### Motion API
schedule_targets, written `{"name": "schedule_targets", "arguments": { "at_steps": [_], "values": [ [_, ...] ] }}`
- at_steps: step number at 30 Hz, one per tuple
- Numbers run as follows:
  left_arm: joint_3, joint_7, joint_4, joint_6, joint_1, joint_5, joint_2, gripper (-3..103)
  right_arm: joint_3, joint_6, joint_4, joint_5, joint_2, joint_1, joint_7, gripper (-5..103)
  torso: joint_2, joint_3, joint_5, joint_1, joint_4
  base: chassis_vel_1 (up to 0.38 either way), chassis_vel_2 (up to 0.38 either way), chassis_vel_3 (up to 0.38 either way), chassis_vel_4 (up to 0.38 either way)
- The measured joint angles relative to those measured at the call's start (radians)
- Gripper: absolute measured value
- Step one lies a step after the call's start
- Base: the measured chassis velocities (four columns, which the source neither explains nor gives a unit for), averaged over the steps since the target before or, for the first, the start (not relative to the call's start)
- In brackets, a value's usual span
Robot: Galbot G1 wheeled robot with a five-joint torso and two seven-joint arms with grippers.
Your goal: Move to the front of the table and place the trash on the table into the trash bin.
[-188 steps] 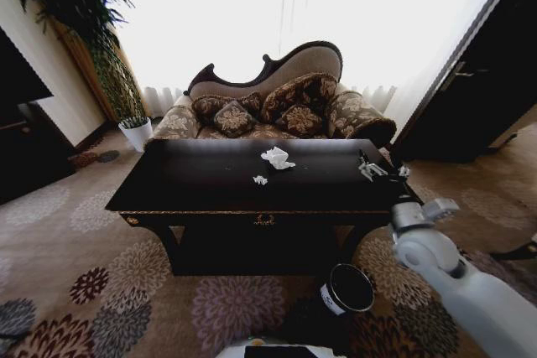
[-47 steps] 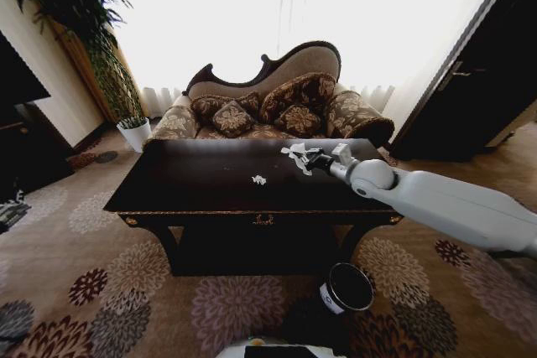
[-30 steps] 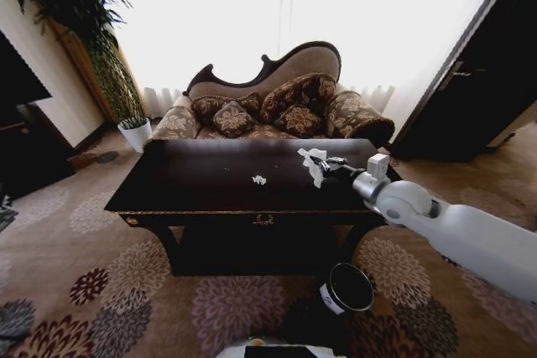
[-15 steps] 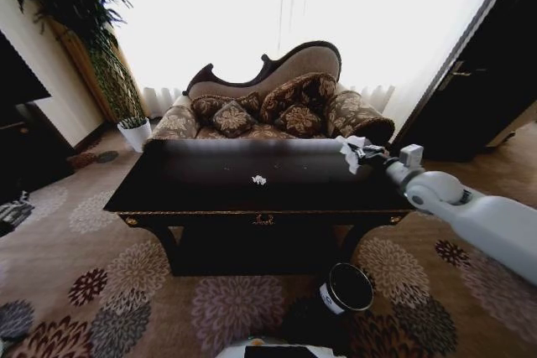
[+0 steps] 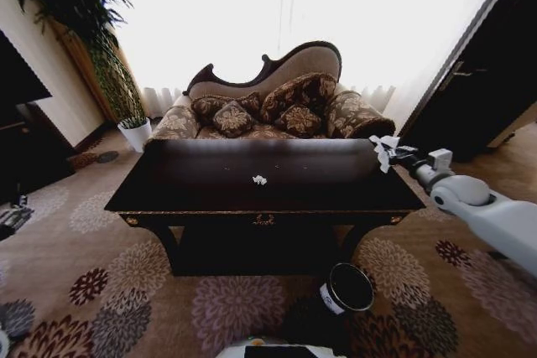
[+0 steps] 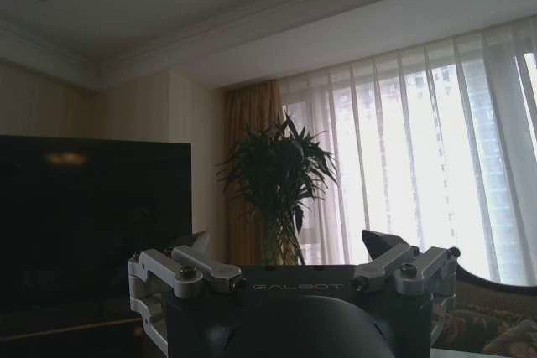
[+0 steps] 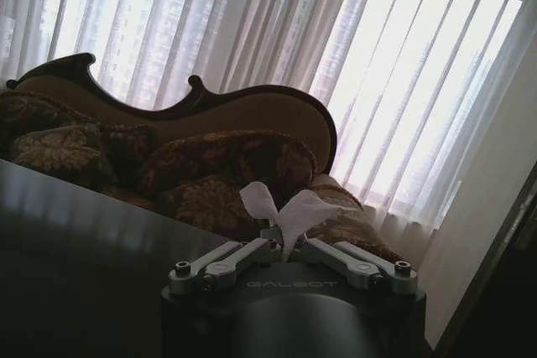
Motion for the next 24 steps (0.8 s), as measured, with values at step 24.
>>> {"name": "schedule_targets", "arguments": {
  "at_steps": [24],
  "values": [
    [0.069, 0.007, 0.092, -0.015, -0.022, 0.062, 0.05, 100, 0.627, 0.103, -0.012, -0.002, 0.348, -0.652, -0.003, 0, 0.0, 0.0, -0.0029, 0.0, 0.0002, 0.0, 0.0, 0.0, 0.0]
  ]
}}
